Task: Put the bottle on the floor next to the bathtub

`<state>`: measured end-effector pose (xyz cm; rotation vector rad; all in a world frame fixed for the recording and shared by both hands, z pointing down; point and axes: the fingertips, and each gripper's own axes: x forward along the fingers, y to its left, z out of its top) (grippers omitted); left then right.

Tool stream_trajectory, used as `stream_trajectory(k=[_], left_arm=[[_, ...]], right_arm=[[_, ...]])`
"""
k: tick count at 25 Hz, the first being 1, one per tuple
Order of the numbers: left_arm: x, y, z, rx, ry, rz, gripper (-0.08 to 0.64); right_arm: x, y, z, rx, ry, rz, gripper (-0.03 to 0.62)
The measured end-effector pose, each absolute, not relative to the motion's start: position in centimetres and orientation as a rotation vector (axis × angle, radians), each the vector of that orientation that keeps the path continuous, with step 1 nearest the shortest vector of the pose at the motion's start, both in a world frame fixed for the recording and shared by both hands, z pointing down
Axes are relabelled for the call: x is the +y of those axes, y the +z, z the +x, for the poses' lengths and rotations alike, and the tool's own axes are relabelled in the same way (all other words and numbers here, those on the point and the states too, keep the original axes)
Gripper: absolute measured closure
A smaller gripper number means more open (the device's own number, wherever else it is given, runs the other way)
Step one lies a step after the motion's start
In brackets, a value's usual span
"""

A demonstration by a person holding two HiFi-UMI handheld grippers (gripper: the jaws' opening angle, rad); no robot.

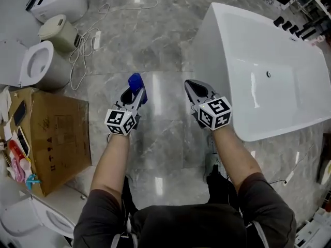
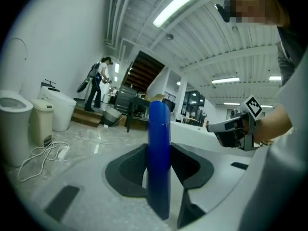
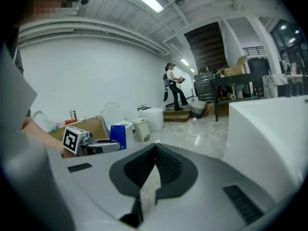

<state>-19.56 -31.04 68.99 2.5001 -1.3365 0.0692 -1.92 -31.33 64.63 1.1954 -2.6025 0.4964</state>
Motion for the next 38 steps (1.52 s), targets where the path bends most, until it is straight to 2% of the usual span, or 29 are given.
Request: stream_trajectory(k=[12,19,26,38], left_arm=[[-32.0,95.1,-16.2,-1.196,0.168,2.536,0.417],[-31.2,107.7,-14.3,-1.168,0.367,2.491,0.417],[-31.6,109.8,-11.6,-1.146,0.417,2.528,0.416],[-30.2,113.3,-10.9,-1.084,0.703,2.560,0.416]], right_arm=[[-30.3,92.0,-1.1,-2.435,0.576,1.197,0.600],[-27.5,100.6,-0.9,-2.373,0.641,1.095,0.600],[-26.4,103.0,0.6,-2.355,0.690,1.092,0.600],[-26.5,103.7,1.0,-2.341,0.721,1.103,0.600]])
